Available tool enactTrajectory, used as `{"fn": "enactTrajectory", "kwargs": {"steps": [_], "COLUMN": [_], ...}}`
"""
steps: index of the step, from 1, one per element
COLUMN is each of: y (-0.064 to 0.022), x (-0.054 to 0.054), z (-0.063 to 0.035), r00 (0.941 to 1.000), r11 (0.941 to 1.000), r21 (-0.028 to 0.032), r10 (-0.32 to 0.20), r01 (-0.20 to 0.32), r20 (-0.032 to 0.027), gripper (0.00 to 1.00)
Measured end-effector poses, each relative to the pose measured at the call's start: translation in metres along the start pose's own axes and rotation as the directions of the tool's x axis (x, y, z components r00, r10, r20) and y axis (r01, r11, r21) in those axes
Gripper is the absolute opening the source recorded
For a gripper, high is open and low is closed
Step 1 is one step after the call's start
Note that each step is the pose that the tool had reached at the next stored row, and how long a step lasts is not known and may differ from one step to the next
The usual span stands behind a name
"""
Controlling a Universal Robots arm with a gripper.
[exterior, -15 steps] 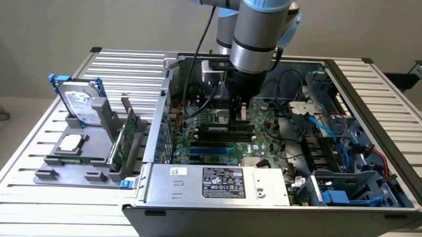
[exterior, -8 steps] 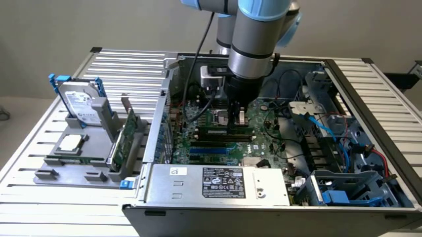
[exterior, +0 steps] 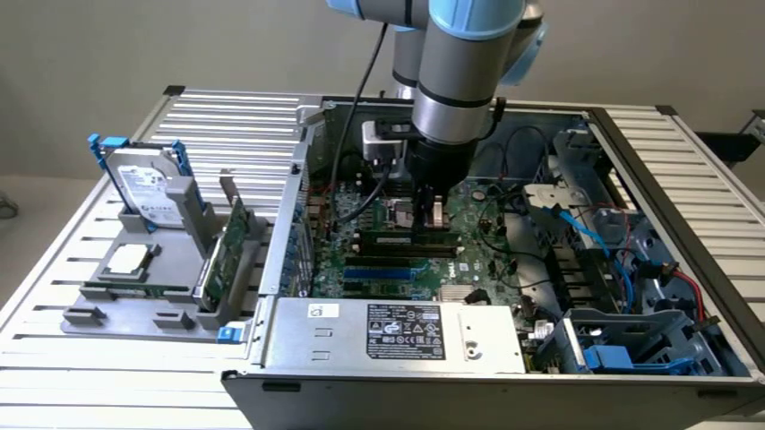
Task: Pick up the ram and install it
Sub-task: 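Insert the ram into the slot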
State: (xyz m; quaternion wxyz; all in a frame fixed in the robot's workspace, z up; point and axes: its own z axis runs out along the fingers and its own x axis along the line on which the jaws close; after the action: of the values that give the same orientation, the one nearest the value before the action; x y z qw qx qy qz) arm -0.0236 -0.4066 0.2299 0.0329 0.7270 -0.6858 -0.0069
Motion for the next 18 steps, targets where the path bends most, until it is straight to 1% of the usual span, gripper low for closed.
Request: {"fn": "enactTrajectory", "kwargs": {"steps": [8,18], "y": [0.0000,0.0001], "x": [0.0003,0.0002], "z": [0.0028,0.0031], "r00": [1.0000,1.0000], "r11": [1.0000,1.0000], "r21": [-0.0001,-0.0003], "r10": [0.001,0.008], "r01": [-0.001,-0.008], "r20": [0.0000,0.0004], "gripper": [0.14,0.14]}}
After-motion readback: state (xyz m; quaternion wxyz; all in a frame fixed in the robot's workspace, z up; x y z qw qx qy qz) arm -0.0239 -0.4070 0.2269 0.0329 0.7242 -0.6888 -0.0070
